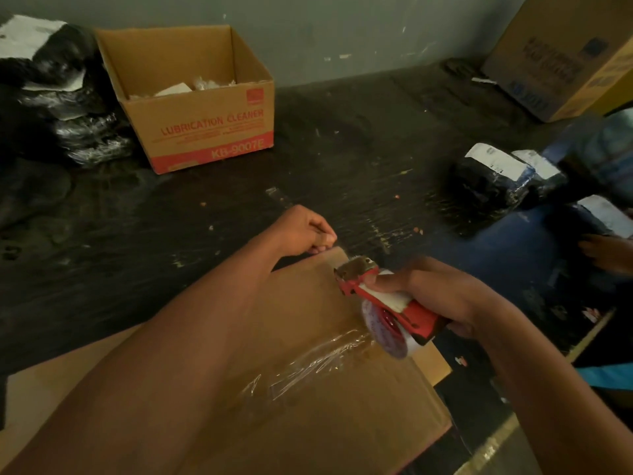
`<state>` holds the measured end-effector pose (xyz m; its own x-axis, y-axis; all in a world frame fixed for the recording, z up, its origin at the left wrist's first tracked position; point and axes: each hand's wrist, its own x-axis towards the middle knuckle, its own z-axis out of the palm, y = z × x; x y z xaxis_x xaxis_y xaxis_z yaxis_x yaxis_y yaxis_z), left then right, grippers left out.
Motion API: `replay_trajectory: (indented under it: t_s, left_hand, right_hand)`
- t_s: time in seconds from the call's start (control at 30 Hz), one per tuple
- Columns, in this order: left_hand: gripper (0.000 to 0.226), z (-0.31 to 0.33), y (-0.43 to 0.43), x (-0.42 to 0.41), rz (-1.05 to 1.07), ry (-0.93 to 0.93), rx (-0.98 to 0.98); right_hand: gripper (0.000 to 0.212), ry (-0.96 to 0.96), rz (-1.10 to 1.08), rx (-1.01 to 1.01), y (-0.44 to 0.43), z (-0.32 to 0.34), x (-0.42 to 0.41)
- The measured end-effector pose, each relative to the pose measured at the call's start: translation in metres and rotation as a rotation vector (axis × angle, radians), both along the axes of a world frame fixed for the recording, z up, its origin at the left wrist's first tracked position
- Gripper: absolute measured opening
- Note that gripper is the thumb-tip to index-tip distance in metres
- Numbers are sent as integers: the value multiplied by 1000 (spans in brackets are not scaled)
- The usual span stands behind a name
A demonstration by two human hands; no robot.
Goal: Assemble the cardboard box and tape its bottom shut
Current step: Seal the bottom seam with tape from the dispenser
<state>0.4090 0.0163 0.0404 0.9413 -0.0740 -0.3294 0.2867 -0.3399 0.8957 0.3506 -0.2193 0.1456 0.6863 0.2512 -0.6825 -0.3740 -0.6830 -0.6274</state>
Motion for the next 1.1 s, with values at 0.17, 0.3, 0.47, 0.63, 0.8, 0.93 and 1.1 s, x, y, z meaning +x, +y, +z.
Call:
replay_trajectory:
  t_s: [0.17, 0.3, 0.47, 0.63, 0.8, 0.93, 1.1]
  left_hand:
    - [7, -2, -4, -5, -2, -17, -2]
    - [9, -2, -5, -8, 10, -18, -1]
    - [19, 7, -5, -9, 56, 17, -30]
    - [28, 4, -7, -8, 56, 46, 36]
    - [34, 7, -6, -4, 51, 145, 119]
    - [28, 9, -9, -1, 118, 241, 72]
    - [26, 9, -15, 1, 176, 300, 14]
  right_hand:
    - [43, 9, 23, -38, 1, 2, -3]
    - [45, 12, 24, -37, -3, 2, -4]
    - [42, 14, 8, -11, -3, 3, -5]
    - [48, 19, -8, -29, -3, -2, -2]
    - [48, 37, -20, -40, -3, -8, 1]
    - [47, 43, -24, -35, -4, -8, 1]
    - [43, 44, -36, -28, -2, -5, 1]
